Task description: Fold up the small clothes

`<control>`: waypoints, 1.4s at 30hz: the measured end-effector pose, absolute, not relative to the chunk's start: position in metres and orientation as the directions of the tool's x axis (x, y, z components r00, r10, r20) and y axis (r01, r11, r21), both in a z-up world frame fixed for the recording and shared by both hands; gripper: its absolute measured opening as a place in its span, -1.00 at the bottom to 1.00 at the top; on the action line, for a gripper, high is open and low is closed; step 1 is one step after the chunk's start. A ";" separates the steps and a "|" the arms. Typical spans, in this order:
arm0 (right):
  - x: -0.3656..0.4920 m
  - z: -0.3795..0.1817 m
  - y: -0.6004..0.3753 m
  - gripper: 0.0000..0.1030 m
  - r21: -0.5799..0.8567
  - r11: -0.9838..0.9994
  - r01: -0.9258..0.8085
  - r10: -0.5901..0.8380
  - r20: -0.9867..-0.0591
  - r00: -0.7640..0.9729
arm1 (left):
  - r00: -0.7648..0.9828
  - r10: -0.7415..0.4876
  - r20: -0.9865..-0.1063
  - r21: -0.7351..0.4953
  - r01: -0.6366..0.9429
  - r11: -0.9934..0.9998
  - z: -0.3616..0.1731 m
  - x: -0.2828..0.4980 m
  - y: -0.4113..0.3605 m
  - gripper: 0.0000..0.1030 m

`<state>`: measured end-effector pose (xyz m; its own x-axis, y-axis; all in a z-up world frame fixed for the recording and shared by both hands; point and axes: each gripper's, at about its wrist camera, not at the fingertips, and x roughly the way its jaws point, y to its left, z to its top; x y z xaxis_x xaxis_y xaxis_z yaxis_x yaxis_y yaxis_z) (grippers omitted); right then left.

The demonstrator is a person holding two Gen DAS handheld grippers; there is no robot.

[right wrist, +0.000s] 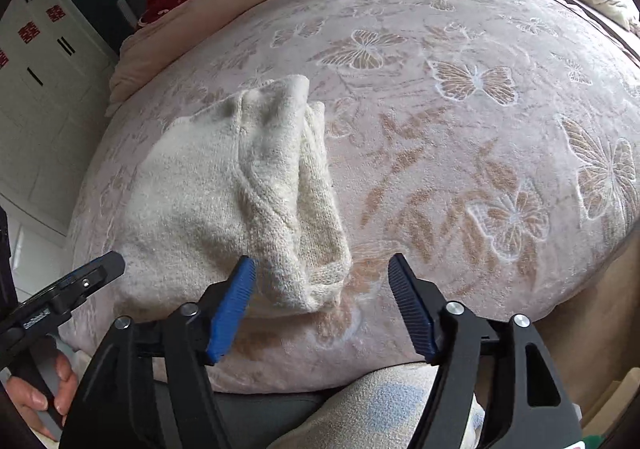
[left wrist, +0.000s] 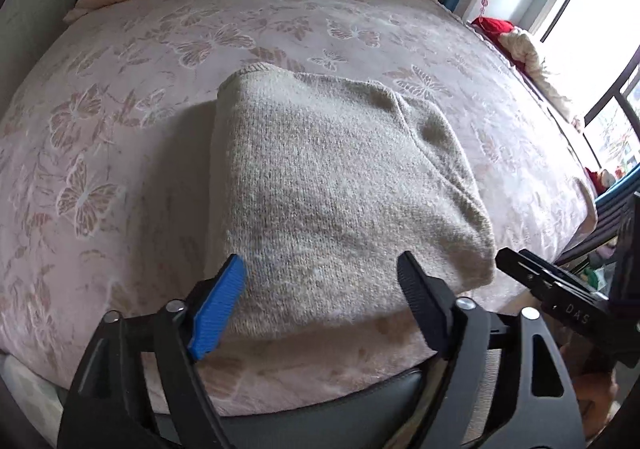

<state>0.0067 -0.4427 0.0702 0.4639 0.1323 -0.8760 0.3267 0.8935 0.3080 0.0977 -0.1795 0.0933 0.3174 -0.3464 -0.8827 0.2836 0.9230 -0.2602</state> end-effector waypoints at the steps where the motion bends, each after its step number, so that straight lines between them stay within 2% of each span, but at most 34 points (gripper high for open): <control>1: 0.008 0.067 -0.444 0.36 0.326 0.887 0.328 0.151 -0.874 0.461 | 0.304 -0.368 -0.879 -0.295 0.261 0.919 0.094 0.098 -0.175 0.65; 4: 0.012 0.055 -0.444 0.39 0.382 0.861 0.336 0.216 -0.873 0.437 | 0.228 -0.432 -0.872 -0.400 0.175 0.900 0.085 0.103 -0.156 0.72; 10: 0.012 0.035 -0.437 0.39 0.411 0.842 0.350 0.255 -0.874 0.413 | 0.238 -0.342 -0.909 -0.318 0.132 0.939 0.077 0.105 -0.141 0.72; 17: 0.035 0.021 -0.437 0.48 0.497 0.801 0.334 0.344 -0.839 0.422 | 0.191 -0.350 -0.917 -0.329 0.131 0.935 0.053 0.119 -0.148 0.73; 26: 0.079 -0.004 -0.444 0.73 0.598 0.731 0.328 0.435 -0.779 0.452 | 0.091 -0.480 -0.872 -0.475 0.074 0.877 0.003 0.153 -0.155 0.91; 30: 0.093 -0.010 -0.445 0.85 0.640 0.704 0.308 0.466 -0.743 0.480 | 0.111 -0.496 -0.861 -0.482 0.127 0.867 -0.004 0.163 -0.165 0.91; 31: 0.096 -0.010 -0.445 0.77 0.643 0.701 0.309 0.467 -0.741 0.483 | 0.110 -0.501 -0.859 -0.486 0.134 0.864 -0.005 0.164 -0.167 0.91; 32: 0.098 -0.010 -0.444 0.58 0.645 0.701 0.305 0.470 -0.739 0.482 | 0.106 -0.501 -0.859 -0.488 0.129 0.863 -0.004 0.166 -0.168 0.89; 33: 0.101 -0.008 -0.443 0.15 0.645 0.702 0.301 0.475 -0.740 0.477 | 0.104 -0.500 -0.860 -0.487 0.126 0.864 -0.001 0.166 -0.168 0.70; 34: 0.101 -0.005 -0.444 -0.11 0.634 0.709 0.309 0.462 -0.749 0.474 | 0.108 -0.494 -0.863 -0.481 0.131 0.867 0.004 0.165 -0.168 0.59; 36: 0.097 0.009 -0.445 -0.28 0.641 0.707 0.297 0.462 -0.737 0.492 | 0.125 -0.481 -0.867 -0.458 0.176 0.871 0.022 0.161 -0.170 0.15; 39: 0.088 0.048 -0.438 -0.33 0.650 0.718 0.250 0.456 -0.710 0.536 | 0.150 -0.527 -0.837 -0.492 0.218 0.843 0.057 0.155 -0.164 -0.01; 42: 0.073 0.096 -0.426 -0.35 0.634 0.749 0.195 0.435 -0.691 0.578 | 0.185 -0.570 -0.801 -0.524 0.246 0.816 0.098 0.147 -0.155 -0.05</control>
